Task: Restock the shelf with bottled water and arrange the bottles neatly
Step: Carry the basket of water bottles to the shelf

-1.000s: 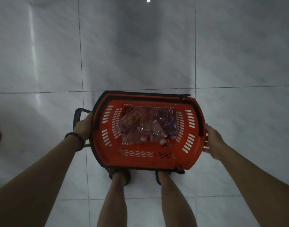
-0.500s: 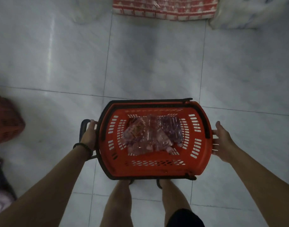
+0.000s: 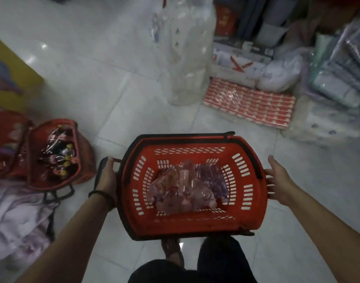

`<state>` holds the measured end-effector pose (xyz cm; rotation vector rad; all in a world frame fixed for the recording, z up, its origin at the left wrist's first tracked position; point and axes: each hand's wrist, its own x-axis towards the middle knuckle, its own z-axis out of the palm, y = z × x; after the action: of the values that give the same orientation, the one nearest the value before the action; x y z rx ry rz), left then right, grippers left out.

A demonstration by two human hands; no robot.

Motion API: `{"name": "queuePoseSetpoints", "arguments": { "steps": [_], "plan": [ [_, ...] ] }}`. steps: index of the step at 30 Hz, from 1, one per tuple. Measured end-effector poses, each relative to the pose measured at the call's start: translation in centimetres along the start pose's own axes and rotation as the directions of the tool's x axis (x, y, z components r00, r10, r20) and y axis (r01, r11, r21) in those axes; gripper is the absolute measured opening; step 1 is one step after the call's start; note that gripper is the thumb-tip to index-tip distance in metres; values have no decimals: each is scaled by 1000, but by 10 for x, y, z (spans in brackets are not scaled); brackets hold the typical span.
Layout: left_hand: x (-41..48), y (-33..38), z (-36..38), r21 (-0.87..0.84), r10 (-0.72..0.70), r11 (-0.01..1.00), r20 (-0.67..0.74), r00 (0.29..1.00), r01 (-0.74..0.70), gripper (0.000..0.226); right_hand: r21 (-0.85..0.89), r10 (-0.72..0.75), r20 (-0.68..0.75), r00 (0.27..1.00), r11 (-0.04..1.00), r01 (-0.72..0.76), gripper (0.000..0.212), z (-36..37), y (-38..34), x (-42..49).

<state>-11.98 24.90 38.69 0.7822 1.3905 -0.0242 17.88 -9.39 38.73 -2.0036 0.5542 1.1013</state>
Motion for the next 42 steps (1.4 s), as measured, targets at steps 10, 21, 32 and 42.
{"name": "queuePoseSetpoints", "arguments": {
  "steps": [10,21,32,42],
  "plan": [
    [29,190,-73,-127,165,973,-186,969,-191,71,-78,-151,129,980,984,162,86,139,-215,0],
    [123,410,-145,-282,77,943,-335,939,-178,82,-167,-214,247,945,951,259,87,319,-490,30],
    [239,672,-230,-298,112,938,-222,968,-177,84,-193,-205,182,962,952,239,92,512,-720,43],
    [369,929,-219,-221,117,962,-207,971,-163,80,-88,-212,154,965,970,227,91,626,-932,128]
  ]
}}
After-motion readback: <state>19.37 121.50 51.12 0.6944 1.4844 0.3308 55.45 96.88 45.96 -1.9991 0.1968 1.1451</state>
